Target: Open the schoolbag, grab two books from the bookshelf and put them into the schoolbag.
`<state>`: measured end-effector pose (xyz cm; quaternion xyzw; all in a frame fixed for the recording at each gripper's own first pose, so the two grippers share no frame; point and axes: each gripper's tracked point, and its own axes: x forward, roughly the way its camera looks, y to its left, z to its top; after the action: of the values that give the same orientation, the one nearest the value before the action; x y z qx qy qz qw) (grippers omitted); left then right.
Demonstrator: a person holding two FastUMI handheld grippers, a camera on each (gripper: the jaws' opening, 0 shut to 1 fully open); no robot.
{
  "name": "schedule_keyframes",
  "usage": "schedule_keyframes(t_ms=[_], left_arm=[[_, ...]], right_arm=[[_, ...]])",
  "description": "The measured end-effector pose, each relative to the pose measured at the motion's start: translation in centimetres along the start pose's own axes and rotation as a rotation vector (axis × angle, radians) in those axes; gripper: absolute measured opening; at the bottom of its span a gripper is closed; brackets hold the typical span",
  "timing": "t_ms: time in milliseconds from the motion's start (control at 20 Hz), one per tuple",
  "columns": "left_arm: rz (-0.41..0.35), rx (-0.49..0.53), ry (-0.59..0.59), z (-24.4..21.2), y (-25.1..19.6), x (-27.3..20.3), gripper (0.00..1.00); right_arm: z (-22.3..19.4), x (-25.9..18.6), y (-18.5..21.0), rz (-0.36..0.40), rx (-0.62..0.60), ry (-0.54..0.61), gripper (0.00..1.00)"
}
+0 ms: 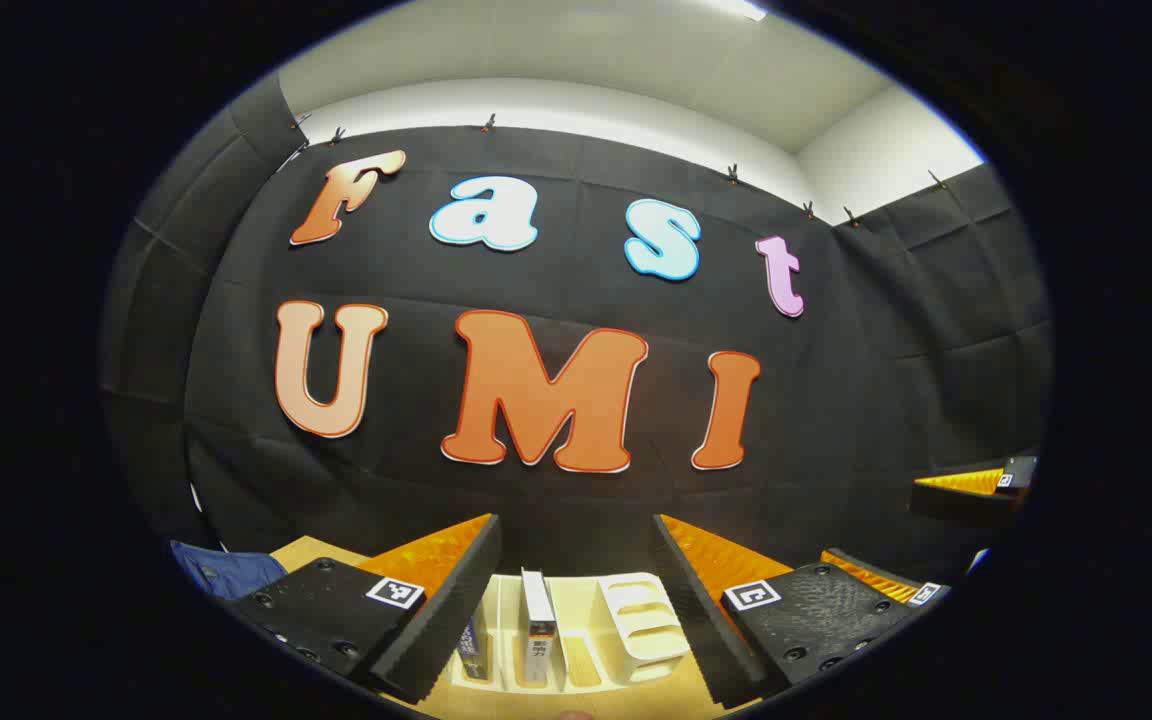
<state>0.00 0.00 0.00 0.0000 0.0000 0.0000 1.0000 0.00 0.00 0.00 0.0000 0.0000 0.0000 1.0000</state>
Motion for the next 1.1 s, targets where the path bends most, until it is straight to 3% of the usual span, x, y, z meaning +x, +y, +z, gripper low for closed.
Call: schedule_keyframes(t_ms=[300,600,800,1100], left_arm=[[0.067,0.043,0.022,0.2,4.1,-1.7,0.93],[0.133,0.085,0.045,-1.4,7.1,-2.5,0.93],[0.143,0.089,0.025,-0.7,7.0,-2.0,0.92],[0.163,0.122,-0.054,0.9,6.0,-2.2,0.92]], right_arm=[[0.2,1.0,2.9,0.046,0.126,0.051,0.98],[-1.1,3.3,1.9,0.041,0.167,0.053,0.98],[-0.3,4.3,1.2,0.064,0.173,-0.006,0.98],[-1.1,6.0,0.2,0.145,0.175,0.003,0.98]])
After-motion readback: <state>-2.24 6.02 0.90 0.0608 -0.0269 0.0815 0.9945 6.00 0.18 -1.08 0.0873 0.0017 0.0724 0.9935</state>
